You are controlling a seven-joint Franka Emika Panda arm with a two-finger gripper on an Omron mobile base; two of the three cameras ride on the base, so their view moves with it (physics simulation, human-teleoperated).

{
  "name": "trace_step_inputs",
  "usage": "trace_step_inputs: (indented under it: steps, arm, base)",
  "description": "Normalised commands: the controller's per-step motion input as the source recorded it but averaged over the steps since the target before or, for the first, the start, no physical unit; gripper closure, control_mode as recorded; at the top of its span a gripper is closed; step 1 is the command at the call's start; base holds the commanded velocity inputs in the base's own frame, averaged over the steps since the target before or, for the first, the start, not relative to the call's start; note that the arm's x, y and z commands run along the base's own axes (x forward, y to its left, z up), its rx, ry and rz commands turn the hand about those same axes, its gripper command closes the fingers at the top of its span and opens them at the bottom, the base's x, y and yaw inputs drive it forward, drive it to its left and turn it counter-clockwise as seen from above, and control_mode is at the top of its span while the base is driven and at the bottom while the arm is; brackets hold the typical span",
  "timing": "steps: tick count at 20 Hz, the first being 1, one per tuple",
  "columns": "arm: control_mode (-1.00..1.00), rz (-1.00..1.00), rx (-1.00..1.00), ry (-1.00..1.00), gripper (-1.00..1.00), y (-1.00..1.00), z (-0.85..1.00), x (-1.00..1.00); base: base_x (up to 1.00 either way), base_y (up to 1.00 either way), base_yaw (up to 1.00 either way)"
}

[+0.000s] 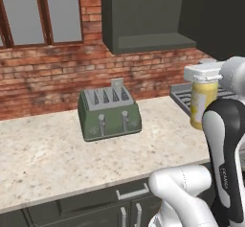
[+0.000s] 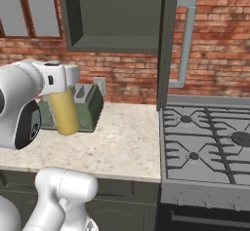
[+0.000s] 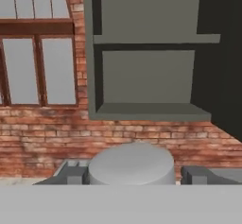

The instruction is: Sort all alcoholic drinks to one cabinet, and non-alcoholic drinks to the other.

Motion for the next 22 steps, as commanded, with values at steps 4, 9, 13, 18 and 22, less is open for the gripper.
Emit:
trace_step_inputs:
  steps: [4, 9, 13, 18, 22]
  arm:
    - [-1.00, 0.00, -0.07, 0.00, 1.00, -0.01, 0.41, 0.21]
    - [-1.00, 0.00, -0.01, 0.00, 1.00, -0.11, 0.24, 0.26]
    - [-1.00, 0.00, 0.00, 0.00, 1.00, 0.00, 0.12, 0.60]
    - [-1.00, 0.00, 0.00, -0.01, 1.00, 0.00, 0.10, 0.77]
    - [-1.00, 0.00, 0.00, -0.07, 1.00, 0.00, 0.10, 0.60]
  base:
    - [0.00, 0.00, 0.00]
    - [0.00, 0.00, 0.00]
    - [0.00, 0.00, 0.00]
    - [0.00, 0.00, 0.00]
    - [0.00, 0.00, 0.00]
